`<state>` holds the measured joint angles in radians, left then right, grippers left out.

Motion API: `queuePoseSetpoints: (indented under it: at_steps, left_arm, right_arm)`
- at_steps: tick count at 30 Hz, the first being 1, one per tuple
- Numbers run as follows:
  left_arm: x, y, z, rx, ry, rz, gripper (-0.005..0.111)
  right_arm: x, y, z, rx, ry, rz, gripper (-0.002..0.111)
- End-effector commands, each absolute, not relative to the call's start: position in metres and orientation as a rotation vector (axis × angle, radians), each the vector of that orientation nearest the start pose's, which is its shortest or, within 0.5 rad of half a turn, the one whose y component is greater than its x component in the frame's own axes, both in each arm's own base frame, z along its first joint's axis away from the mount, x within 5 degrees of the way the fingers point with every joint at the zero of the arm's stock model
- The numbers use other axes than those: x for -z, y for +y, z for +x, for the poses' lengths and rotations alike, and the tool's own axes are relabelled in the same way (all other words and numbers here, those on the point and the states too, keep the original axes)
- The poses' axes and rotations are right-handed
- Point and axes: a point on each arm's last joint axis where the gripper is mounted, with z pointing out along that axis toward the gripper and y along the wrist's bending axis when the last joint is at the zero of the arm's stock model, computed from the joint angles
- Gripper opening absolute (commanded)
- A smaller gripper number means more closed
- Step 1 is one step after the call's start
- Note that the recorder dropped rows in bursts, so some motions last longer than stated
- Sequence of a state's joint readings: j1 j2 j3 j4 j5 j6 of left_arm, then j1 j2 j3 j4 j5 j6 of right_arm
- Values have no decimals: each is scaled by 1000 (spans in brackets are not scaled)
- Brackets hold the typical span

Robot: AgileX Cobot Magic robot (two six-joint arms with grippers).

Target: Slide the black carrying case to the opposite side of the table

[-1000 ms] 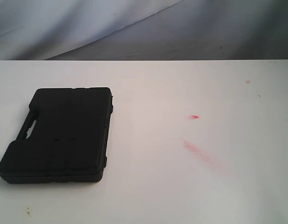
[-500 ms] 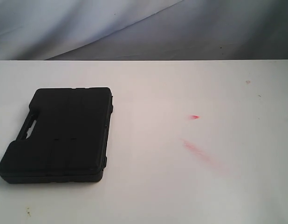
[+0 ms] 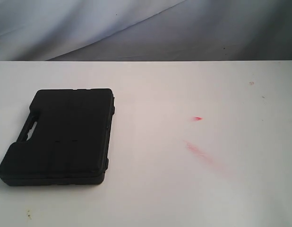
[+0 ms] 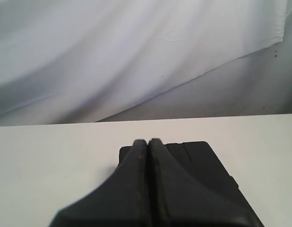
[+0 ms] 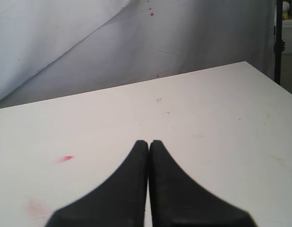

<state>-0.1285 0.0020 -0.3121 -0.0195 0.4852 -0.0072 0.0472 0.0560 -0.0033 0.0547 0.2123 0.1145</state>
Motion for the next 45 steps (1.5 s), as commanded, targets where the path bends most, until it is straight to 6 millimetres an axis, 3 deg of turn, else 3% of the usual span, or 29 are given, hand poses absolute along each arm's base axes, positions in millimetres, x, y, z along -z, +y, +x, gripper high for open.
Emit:
queuePoseSetpoints:
  at_steps: [1,11,21,45]
  left_arm:
    - [-256,-6,38,152,1649,73,0]
    - [-227,-8,50,189,1615,44,0]
    - [-191,-9,55,179,1731,48,0]
    - [-189,-9,54,229,1754,-13,0]
  right_arm:
    - [-191,4,59,-176,1749,99,0]
    - [-191,4,59,-176,1749,99,0]
    - [-191,4,59,-176,1749,99,0]
    - [-191,4,59,-176,1749,99,0]
